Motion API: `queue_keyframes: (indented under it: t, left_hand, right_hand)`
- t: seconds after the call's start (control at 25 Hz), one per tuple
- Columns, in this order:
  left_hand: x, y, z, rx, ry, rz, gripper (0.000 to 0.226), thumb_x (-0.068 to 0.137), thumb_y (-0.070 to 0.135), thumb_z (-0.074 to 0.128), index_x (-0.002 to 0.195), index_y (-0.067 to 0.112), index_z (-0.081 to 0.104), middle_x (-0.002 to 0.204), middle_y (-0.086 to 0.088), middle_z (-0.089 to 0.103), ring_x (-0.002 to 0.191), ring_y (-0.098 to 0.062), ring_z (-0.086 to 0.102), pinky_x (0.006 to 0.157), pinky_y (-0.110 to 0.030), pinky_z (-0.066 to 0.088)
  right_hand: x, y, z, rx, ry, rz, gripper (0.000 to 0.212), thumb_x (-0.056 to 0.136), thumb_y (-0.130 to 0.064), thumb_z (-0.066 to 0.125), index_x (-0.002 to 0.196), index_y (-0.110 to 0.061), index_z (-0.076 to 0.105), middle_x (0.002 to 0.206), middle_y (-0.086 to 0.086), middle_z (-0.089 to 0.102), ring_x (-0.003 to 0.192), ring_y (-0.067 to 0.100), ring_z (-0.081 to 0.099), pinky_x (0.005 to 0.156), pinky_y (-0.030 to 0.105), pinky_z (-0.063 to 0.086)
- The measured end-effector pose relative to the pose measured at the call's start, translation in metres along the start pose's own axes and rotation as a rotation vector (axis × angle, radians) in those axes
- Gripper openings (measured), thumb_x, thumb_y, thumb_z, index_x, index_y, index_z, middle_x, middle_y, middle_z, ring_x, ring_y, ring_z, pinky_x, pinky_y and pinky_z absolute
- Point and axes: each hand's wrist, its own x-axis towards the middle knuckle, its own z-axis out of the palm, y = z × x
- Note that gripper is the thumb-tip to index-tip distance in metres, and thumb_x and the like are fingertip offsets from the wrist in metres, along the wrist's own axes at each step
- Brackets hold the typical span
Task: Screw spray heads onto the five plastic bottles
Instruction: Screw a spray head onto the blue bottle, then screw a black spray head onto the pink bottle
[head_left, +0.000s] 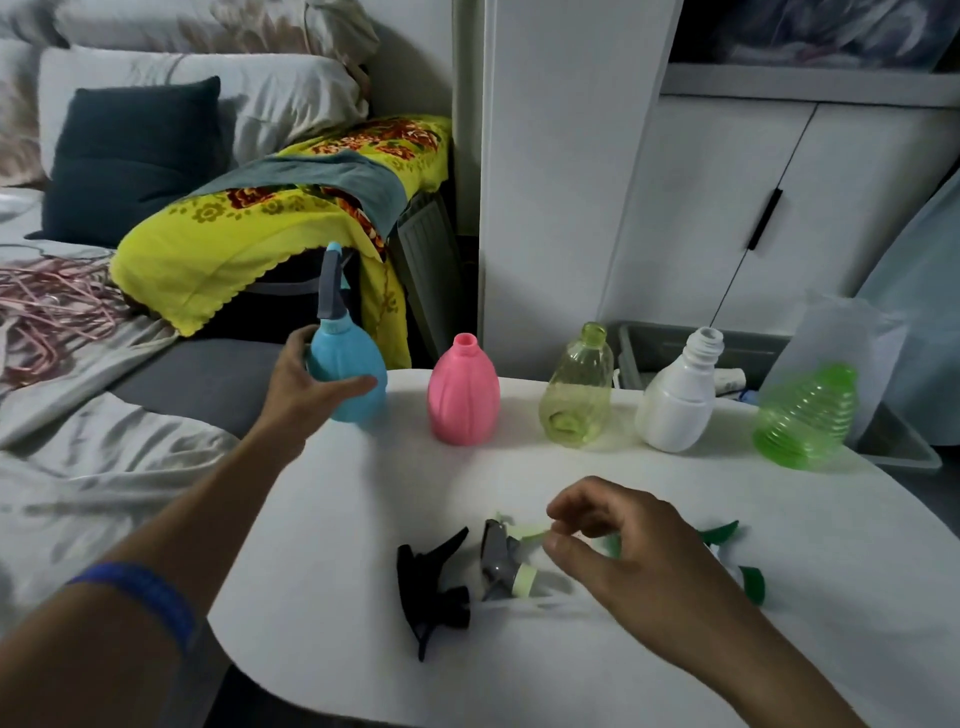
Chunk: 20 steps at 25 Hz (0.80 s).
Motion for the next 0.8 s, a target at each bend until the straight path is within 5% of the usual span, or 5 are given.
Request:
queue_keyframes:
  t: [0.24, 0.52, 0.68, 0.8]
  left_hand:
    - [0.039, -0.021, 0.002, 0.027, -0.137, -0.077, 0.088, 0.061, 0.008, 0.092, 0.136, 0.026, 0.048, 0.117, 0.004, 0.063, 0.104, -0.012, 0.062, 0.083, -0.036, 0.057]
    - [0.021, -0.031, -0.001, 0.048, -0.155, -0.084, 0.093, 0.062, 0.011, 0.092, 0.14, 0.025, 0.044, 0.128, 0.0, 0.06, 0.114, -0.02, 0.058, 0.075, -0.028, 0.053]
    - [0.009, -0.024, -0.008, 0.106, -0.084, -0.148, 0.098, 0.058, 0.019, 0.095, 0.139, 0.016, 0.04, 0.135, -0.007, 0.054, 0.121, -0.026, 0.054, 0.091, -0.042, 0.053]
    - [-0.015, -0.008, -0.008, 0.124, 0.157, -0.2, 0.089, 0.065, 0.014, 0.091, 0.14, 0.014, 0.043, 0.133, -0.004, 0.054, 0.12, -0.023, 0.053, 0.098, -0.039, 0.047]
  right_hand:
    - [-0.006, -0.002, 0.006, -0.338, -0.005, -0.105, 0.025, 0.083, -0.058, 0.052, 0.101, -0.041, 0.053, 0.092, -0.026, 0.064, 0.095, 0.001, 0.058, 0.081, 0.025, 0.043]
    - [-0.006, -0.007, 0.019, -0.367, -0.04, -0.121, 0.024, 0.087, -0.056, 0.05, 0.105, -0.039, 0.049, 0.099, -0.024, 0.064, 0.095, 0.002, 0.056, 0.075, 0.025, 0.042]
    - [-0.003, -0.014, 0.044, -0.354, -0.051, -0.262, 0.023, 0.087, -0.044, 0.051, 0.108, -0.034, 0.051, 0.107, -0.015, 0.064, 0.099, 0.013, 0.055, 0.079, 0.031, 0.043]
    - [-0.001, -0.009, 0.079, -0.548, -0.149, -0.42, 0.032, 0.086, -0.031, 0.053, 0.117, -0.024, 0.05, 0.119, -0.002, 0.06, 0.112, 0.024, 0.047, 0.093, 0.04, 0.038]
